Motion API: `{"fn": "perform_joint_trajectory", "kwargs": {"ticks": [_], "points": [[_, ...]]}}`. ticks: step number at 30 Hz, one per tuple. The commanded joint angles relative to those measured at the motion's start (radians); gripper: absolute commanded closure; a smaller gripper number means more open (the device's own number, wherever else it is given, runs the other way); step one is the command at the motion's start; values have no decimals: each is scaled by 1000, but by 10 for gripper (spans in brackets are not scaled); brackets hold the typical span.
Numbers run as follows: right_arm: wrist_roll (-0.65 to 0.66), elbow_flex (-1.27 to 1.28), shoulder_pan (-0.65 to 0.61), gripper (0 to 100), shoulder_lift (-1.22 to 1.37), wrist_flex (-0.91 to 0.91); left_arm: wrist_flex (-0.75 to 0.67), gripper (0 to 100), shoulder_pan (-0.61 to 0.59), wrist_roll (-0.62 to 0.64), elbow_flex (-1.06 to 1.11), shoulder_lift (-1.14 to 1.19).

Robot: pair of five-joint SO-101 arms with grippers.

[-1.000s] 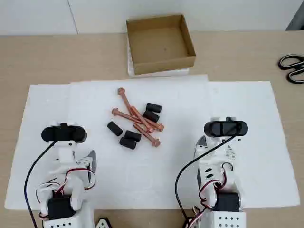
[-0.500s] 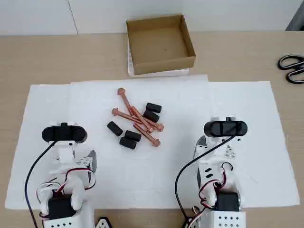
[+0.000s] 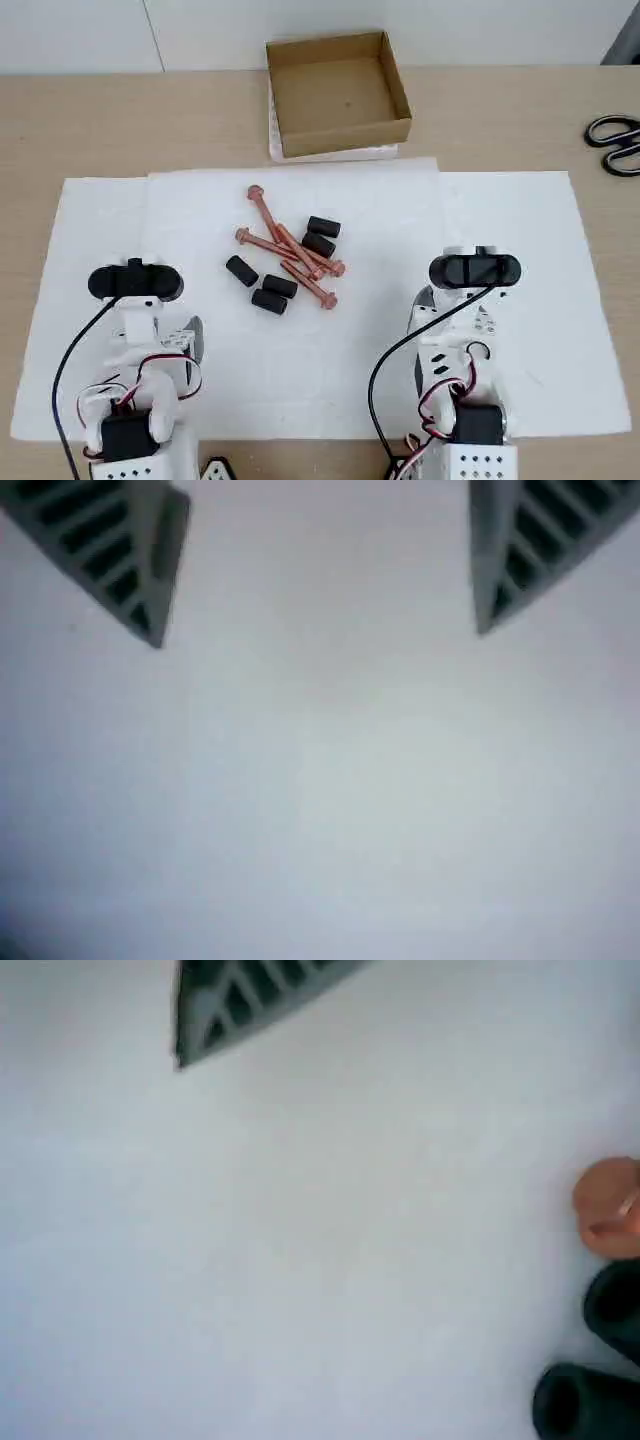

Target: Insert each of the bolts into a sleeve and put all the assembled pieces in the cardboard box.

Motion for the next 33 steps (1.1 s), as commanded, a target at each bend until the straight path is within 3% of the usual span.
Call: {"fn": "perform_joint_trajectory", "kwargs": {"ticks": [1,25,33], "points": [[2,9,-2,827,-10,4,-21,809,6,6,-4,-12],[2,9,2,827,-10,-1,-25,809,6,8,-4,-12],[6,9,42,828,-10,-45,-101,809,3,9,13,-11]]}}
